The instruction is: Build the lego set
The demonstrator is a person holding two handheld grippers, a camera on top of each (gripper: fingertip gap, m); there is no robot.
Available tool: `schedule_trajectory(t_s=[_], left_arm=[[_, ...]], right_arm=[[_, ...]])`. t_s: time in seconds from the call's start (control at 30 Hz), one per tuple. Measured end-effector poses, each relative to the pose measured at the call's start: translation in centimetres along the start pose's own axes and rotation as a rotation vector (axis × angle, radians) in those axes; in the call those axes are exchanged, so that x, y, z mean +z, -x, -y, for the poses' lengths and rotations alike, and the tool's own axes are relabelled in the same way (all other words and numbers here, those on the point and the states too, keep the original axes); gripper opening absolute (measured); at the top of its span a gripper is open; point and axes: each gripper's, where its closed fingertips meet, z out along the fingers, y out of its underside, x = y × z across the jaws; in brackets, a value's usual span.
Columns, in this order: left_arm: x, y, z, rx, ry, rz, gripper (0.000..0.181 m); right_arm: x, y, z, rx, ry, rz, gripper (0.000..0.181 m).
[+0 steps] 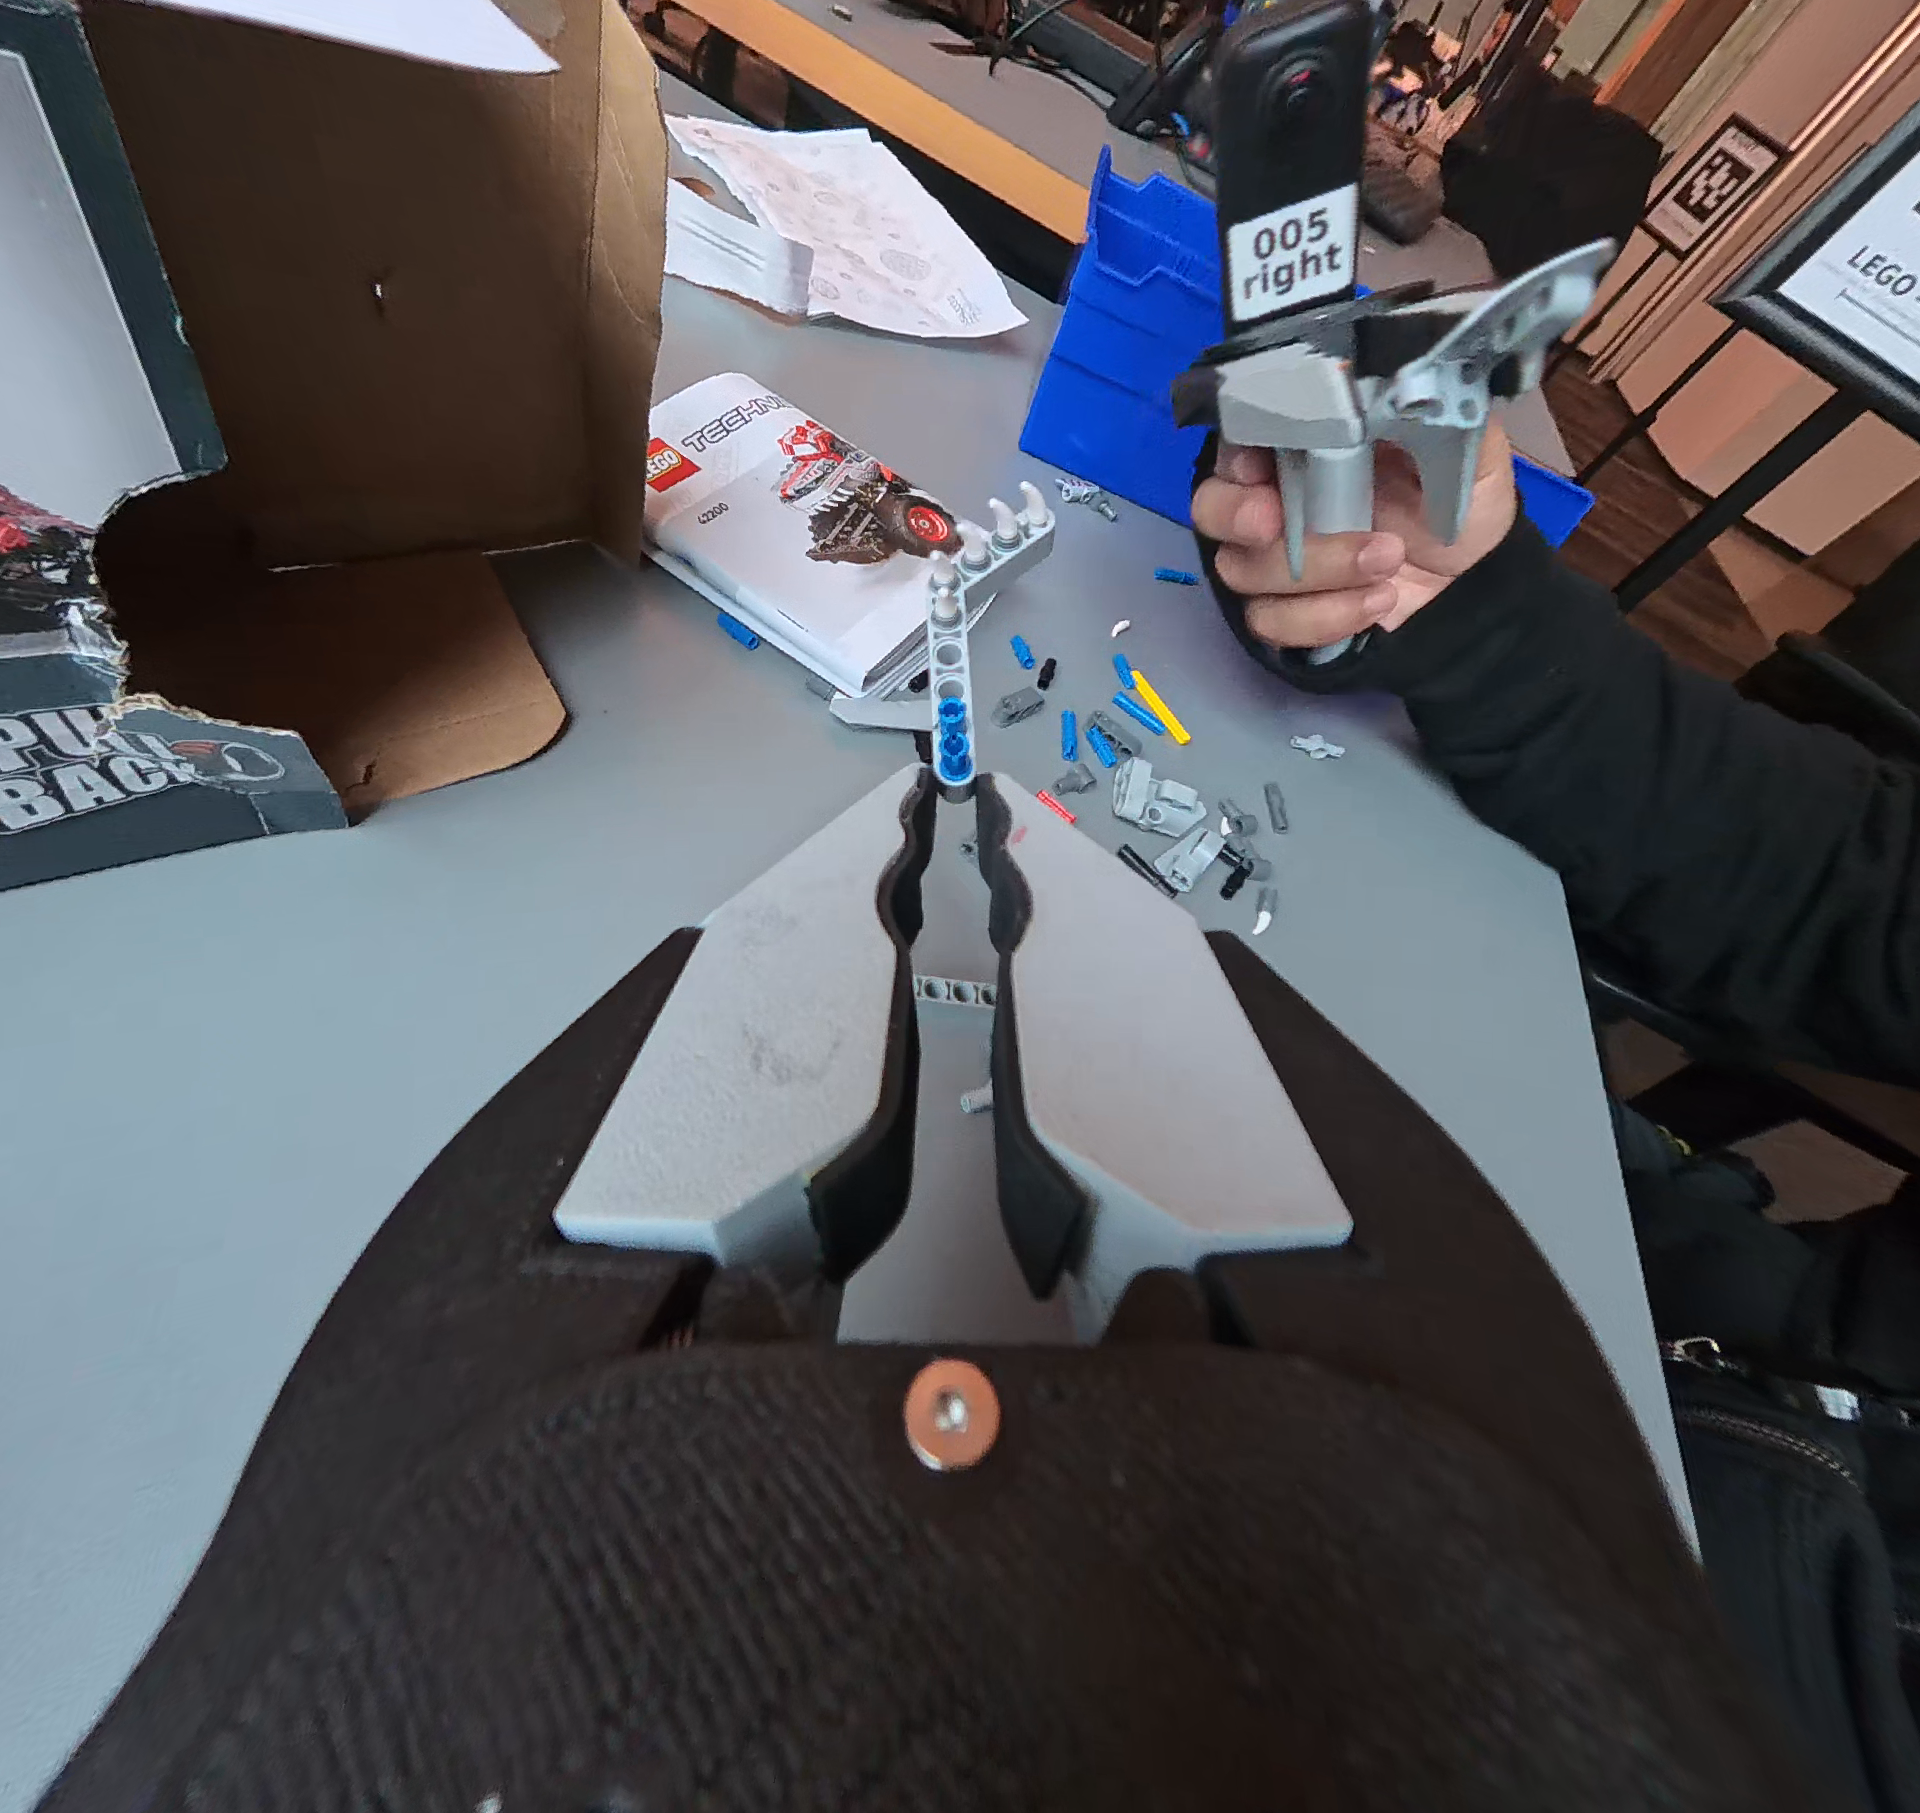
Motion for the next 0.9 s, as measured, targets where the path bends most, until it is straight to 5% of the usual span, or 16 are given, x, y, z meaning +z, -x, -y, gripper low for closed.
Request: schedule_trajectory(t_s=[0.03, 0.17, 0.27, 0.33, 0.4, 0.47, 0.5, 0.63, 0.77, 0.83, 0.9], left_arm=[[0.0, -0.1, 0.0, 0.004, 0.003, -0.001, 0.005], [0.1, -0.3, -0.1, 0.007, 0.007, -0.010, 0.005], [0.0, -0.4, 0.1, 0.015, -0.001, -0.010, 0.005], [-0.2, -0.7, 0.5, 0.019, -0.017, -0.021, 0.005], [-0.2, -1.0, 0.6, 0.024, -0.020, -0.028, 0.005], [-0.1, -1.2, 0.6, 0.036, -0.016, -0.030, 0.005], [0.0, -1.3, 0.5, 0.042, -0.011, -0.031, 0.005], [0.5, -1.9, 0.0, 0.063, 0.016, -0.053, 0.005], [0.6, -1.8, -0.2, 0.096, 0.035, -0.033, 0.005], [0.6, -1.9, -0.1, 0.094, 0.027, -0.045, 0.005], [0.6, -2.1, -0.1, 0.092, 0.031, -0.053, 0.005]], right_arm=[[0.2, 0.5, 0.1, 0.003, -0.004, 0.024, 0.024], [0.2, 1.9, 1.0, 0.014, -0.047, 0.055, 0.024], [-2.0, 3.9, 5.0, -0.247, -0.145, -0.239, 0.024], [-7.2, 4.4, 8.6, -0.469, -0.195, -0.682, 0.023], [-18.4, 5.0, 11.5, -0.597, -0.281, -1.378, 0.024], [-28.3, 7.0, 10.7, -0.548, -0.229, -1.951, 0.024], [-30.6, 6.4, 8.5, -0.407, -0.066, -2.079, 0.025], [-32.6, 4.0, 5.5, -0.264, 0.250, -2.236, 0.053], [-32.2, 3.6, 6.0, -0.269, 0.270, -2.235, 0.057], [-28.6, 2.2, 7.1, -0.356, 0.212, -2.047, 0.058], [-20.6, -0.1, 7.1, -0.484, 0.184, -1.658, 0.045]])
